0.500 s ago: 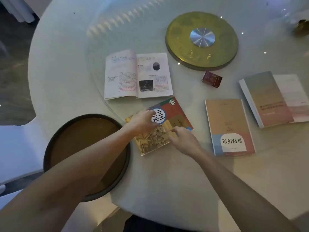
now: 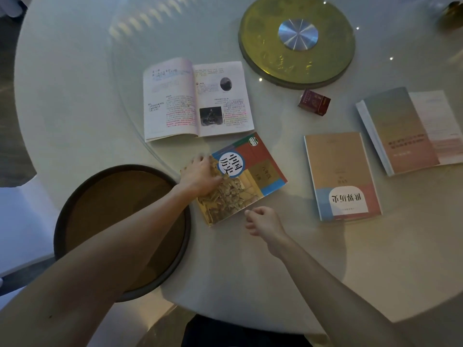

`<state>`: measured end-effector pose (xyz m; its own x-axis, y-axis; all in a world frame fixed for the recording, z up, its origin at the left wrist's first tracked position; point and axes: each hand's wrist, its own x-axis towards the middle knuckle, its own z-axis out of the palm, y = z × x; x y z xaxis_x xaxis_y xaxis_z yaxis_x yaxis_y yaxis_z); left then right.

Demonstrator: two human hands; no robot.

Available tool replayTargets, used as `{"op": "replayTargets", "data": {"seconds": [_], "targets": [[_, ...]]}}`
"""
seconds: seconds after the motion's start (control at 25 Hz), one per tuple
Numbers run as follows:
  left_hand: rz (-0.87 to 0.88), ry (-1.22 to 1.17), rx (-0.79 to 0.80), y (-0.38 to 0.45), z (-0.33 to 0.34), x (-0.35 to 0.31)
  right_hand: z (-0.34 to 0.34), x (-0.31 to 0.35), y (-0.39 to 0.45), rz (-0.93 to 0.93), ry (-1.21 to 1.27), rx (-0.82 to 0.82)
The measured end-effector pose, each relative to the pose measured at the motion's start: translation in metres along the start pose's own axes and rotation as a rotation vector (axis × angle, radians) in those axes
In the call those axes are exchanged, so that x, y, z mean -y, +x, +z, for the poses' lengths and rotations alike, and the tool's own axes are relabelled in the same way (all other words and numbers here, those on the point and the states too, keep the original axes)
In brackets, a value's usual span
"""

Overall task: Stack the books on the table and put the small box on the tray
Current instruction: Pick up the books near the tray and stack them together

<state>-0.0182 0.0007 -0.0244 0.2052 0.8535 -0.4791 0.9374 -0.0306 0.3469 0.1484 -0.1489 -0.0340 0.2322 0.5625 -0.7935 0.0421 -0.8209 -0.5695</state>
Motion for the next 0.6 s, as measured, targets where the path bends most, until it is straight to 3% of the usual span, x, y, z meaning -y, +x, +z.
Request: {"op": "replayTargets", "data": {"seconds": [0.16, 0.36, 0.6], "targets": [[-0.096, -0.017, 0.127, 0.004, -0.002, 0.007, -0.007, 0.001, 0.000, 0.045, 0.079, 0.009], [-0.074, 0.105, 0.005, -0.010, 0.012, 0.010, -0.014, -0.001, -0.001, 0.081, 0.115, -0.004], [-0.081, -0.037, 0.079, -0.029, 0.028, 0.006, -0.031, -0.006, -0.002, 0.032, 0.011, -0.129]]}}
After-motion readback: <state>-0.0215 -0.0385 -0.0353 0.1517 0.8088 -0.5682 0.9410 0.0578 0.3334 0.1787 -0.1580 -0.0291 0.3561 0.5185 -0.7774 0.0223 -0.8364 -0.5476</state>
